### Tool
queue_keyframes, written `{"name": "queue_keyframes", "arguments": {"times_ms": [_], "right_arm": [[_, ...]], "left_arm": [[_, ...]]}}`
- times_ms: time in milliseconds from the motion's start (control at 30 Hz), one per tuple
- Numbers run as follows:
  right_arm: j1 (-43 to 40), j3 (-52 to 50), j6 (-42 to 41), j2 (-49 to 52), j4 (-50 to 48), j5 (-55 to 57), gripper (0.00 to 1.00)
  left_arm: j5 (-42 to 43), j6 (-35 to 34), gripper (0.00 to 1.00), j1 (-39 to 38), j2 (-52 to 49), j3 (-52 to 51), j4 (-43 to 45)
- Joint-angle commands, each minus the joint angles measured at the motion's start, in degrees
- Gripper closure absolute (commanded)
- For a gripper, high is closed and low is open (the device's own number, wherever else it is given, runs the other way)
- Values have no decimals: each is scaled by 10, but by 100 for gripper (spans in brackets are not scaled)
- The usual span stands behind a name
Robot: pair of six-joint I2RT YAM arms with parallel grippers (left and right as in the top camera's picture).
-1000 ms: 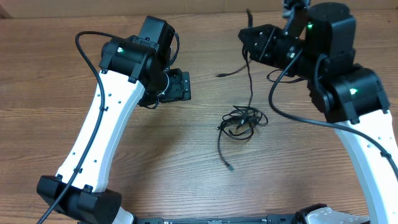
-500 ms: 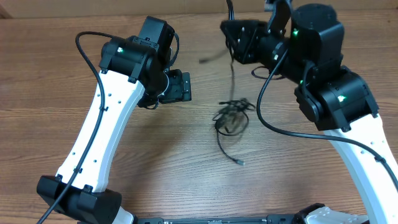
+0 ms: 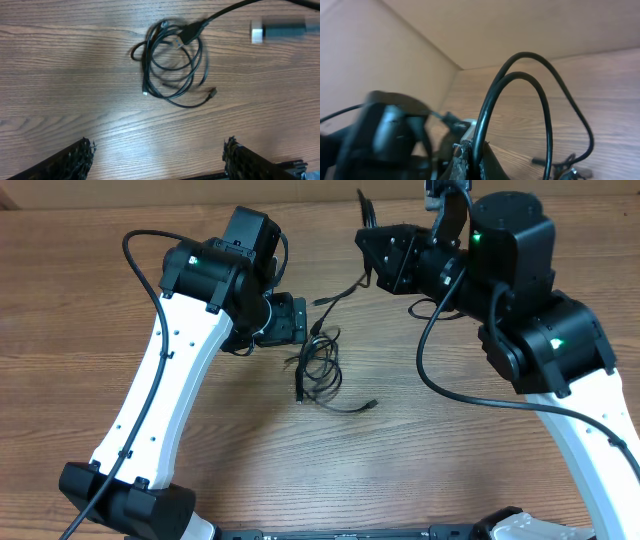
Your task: Untangle cables
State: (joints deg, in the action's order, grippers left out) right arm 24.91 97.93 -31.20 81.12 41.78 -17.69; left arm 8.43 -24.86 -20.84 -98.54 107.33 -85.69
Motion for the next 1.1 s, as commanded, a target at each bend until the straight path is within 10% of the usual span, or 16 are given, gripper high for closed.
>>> {"name": "queue_keyframes", "arguments": {"times_ms": [0,333,1067], "right_arm": [[2,15,9,5,2,30,96],[1,16,-63,-43,-73,65,96],[1,15,-39,-3,182,356,96]], "left_arm": [[7,11,14,2,-5,4,0],[7,17,14,2,-5,4,-3],[31,26,17,-2,-5,4,3]]}}
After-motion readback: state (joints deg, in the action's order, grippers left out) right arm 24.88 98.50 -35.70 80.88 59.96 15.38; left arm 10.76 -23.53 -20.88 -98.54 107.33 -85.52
